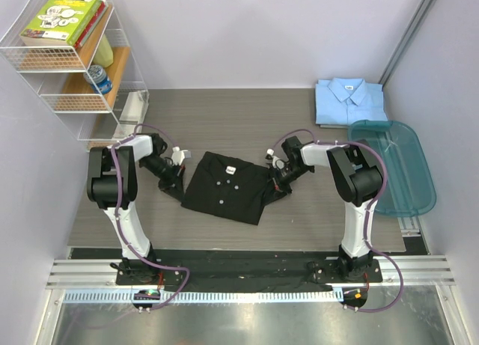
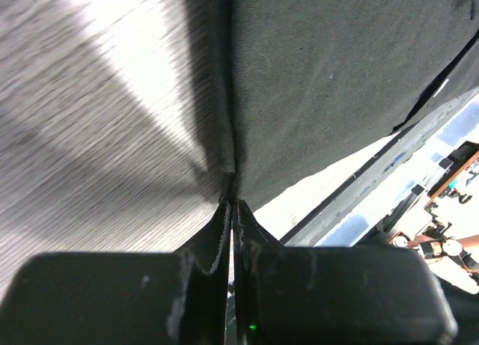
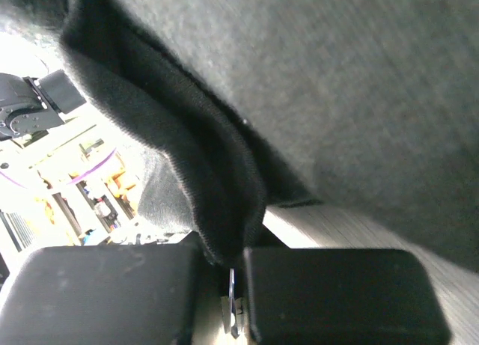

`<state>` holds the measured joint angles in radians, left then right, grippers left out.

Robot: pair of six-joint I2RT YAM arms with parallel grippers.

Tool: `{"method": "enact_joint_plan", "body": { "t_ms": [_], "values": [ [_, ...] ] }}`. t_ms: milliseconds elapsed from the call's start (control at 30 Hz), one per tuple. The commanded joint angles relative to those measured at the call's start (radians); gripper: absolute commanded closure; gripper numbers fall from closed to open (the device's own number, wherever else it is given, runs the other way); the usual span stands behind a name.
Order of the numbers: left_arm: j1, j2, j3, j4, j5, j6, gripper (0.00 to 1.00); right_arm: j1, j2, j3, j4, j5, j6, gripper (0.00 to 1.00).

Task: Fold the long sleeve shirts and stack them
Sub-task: Neatly place the folded shirt into the bin

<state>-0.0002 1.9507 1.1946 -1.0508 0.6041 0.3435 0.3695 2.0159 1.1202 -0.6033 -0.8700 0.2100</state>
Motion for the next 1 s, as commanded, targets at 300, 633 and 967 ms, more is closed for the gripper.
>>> {"method": "enact_joint_plan", "body": {
  "t_ms": [300, 633, 967],
  "values": [
    [0.028, -0.044, 0.0, 0.028, -0.012, 0.002, 1.0, -0.01, 0.037, 0.049, -0.124, 0.066, -0.135, 0.99],
    [0.022, -0.07, -0.013, 0.043, 0.037, 0.014, 0.99, -0.003, 0.066, 0.111, -0.142, 0.103, -0.184, 0.99],
    [0.032, -0.219, -0.024, -0.047, 0.158, 0.176, 0.61, -0.038, 0.147, 0.363, -0.242, 0.279, -0.412, 0.92]
  ]
}}
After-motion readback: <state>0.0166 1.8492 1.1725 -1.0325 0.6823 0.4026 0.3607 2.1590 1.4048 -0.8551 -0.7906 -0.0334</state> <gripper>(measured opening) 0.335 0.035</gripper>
